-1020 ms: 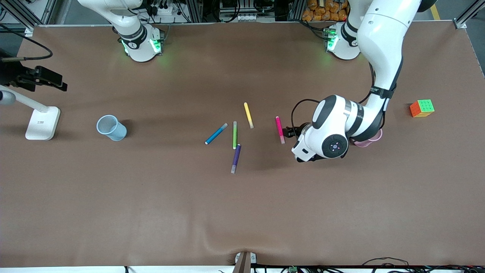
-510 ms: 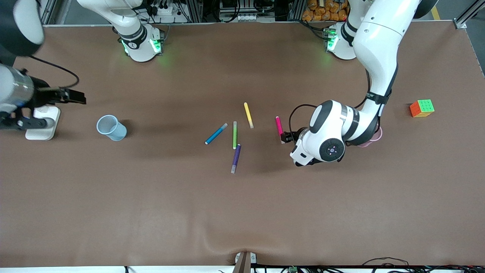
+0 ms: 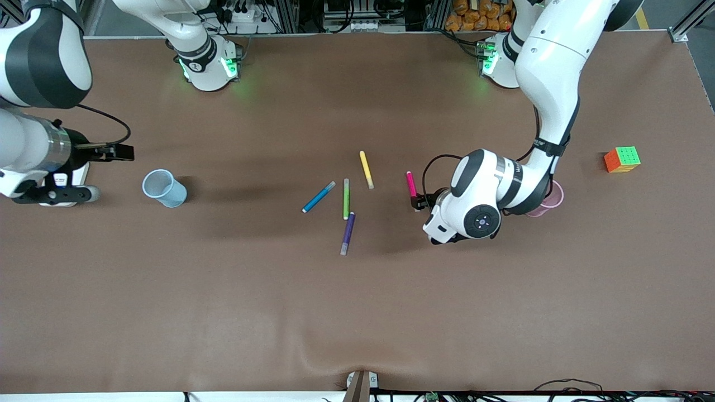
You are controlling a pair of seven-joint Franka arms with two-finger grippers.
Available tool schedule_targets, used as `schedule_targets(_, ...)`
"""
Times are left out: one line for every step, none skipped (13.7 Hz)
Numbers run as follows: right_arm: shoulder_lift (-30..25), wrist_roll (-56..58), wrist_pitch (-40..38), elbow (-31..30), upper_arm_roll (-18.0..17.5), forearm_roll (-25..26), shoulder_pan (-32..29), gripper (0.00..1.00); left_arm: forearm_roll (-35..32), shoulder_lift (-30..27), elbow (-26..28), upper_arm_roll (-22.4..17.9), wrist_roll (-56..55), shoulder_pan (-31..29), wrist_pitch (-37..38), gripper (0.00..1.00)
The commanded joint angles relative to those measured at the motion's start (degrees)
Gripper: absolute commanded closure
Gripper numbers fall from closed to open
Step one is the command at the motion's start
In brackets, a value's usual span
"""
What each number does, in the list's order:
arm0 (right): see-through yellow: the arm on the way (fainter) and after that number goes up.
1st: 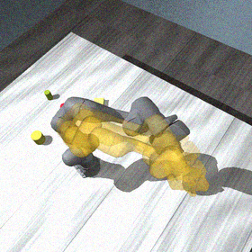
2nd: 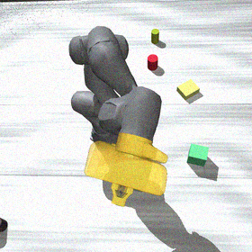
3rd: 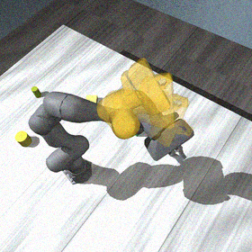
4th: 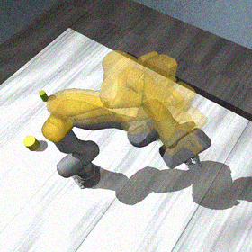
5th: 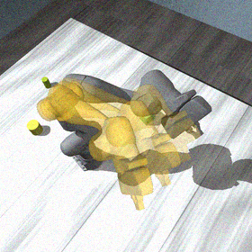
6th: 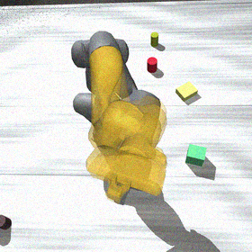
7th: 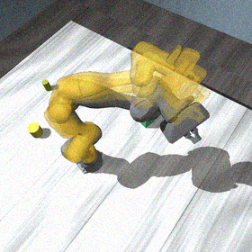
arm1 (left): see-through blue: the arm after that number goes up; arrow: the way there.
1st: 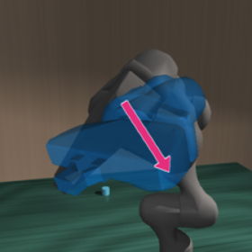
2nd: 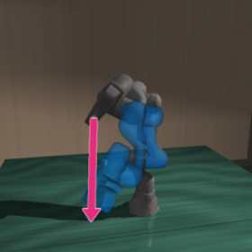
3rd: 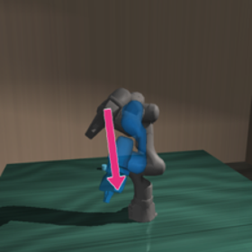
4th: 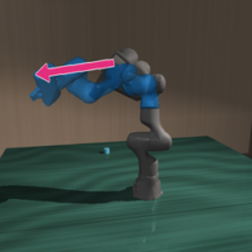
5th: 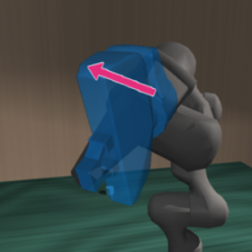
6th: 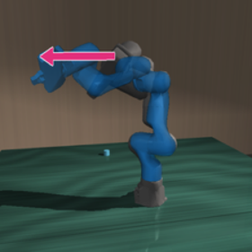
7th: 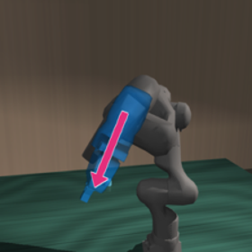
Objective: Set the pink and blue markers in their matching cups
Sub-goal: 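Lower the left gripper onto the pink marker while the right gripper reaches out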
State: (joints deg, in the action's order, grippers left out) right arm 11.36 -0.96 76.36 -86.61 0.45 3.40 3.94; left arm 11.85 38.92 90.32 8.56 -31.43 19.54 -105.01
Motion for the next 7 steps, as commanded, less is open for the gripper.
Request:
schedule_targets(0.1,-8.2,4.0,-3.8,0.2,-2.8,2.4,0.0,0.2,0.6,-0.8,-0.6,-0.9,0.6,-0.2,0.1)
schedule_targets(0.1,-13.7,4.7,-4.0,0.1,-2.8,4.7,0.0,0.2,0.6,-0.7,-0.6,-1.0,0.7,-0.2,0.1)
schedule_targets(0.1,-18.8,5.5,-4.9,-0.3,-3.0,6.2,0.0,0.2,0.8,-0.7,-0.6,-1.0,0.6,-0.2,0.1)
schedule_targets(0.2,-22.6,7.3,-6.7,-0.8,-4.1,7.4,0.0,0.3,1.2,-0.8,-0.6,-1.0,0.7,-0.4,0.11)
schedule_targets(0.1,-26.3,9.3,-9.3,-1.4,-5.8,7.9,0.0,0.5,1.3,-0.9,-0.6,-1.0,0.7,-1.3,0.13)
schedule_targets(-0.1,-30.4,11.8,-11.4,-2.6,-7.0,8.4,0.0,0.5,1.8,-0.8,-0.5,-1.1,0.7,-2.4,0.14)
schedule_targets(-0.1,-35.7,14.3,-13.0,-4.3,-7.0,9.1,0.0,0.5,2.0,-0.8,-0.6,-1.3,1.2,-3.0,0.15)
